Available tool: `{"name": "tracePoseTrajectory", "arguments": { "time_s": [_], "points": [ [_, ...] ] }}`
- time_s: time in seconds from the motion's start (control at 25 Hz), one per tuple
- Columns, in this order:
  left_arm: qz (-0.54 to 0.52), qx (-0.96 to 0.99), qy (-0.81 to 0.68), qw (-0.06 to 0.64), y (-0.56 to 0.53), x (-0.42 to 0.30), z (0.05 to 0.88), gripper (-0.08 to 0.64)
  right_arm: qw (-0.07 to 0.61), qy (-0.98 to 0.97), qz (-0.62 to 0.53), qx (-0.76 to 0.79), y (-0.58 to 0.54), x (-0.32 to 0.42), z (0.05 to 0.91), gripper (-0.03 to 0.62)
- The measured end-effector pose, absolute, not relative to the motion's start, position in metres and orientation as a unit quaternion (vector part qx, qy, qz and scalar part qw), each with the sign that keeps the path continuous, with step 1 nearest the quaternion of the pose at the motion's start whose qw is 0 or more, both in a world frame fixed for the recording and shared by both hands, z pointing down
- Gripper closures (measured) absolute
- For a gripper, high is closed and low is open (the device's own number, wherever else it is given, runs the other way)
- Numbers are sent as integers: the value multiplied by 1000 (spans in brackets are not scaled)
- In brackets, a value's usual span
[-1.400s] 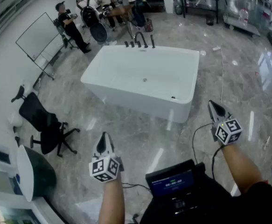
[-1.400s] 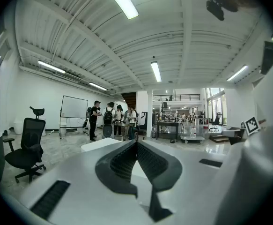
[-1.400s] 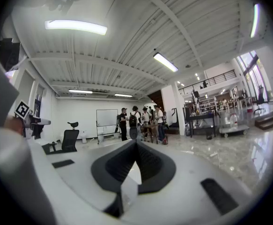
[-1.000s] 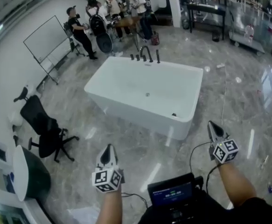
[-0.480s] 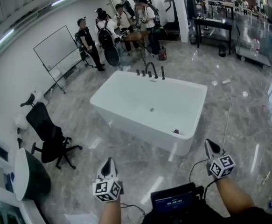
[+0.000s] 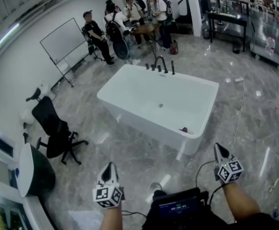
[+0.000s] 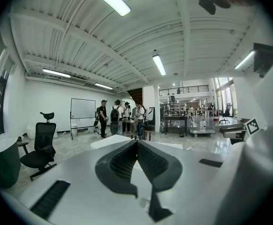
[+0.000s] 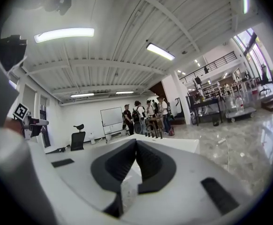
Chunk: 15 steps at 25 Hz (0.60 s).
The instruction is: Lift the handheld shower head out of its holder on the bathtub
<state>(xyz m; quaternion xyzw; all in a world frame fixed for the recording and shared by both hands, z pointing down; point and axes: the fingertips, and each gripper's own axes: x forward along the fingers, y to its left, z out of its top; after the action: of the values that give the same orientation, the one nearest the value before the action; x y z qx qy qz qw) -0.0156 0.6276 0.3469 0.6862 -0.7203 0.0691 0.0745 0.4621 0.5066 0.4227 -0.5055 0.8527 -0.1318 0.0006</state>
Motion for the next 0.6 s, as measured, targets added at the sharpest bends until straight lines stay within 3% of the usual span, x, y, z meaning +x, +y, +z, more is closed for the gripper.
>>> {"name": "tracePoseTrajectory", "arguments": {
  "time_s": [0.6],
  "points": [
    [71, 718, -691, 47, 561, -29, 337, 552, 7, 820, -143, -555, 492, 469, 437, 591]
  ]
}}
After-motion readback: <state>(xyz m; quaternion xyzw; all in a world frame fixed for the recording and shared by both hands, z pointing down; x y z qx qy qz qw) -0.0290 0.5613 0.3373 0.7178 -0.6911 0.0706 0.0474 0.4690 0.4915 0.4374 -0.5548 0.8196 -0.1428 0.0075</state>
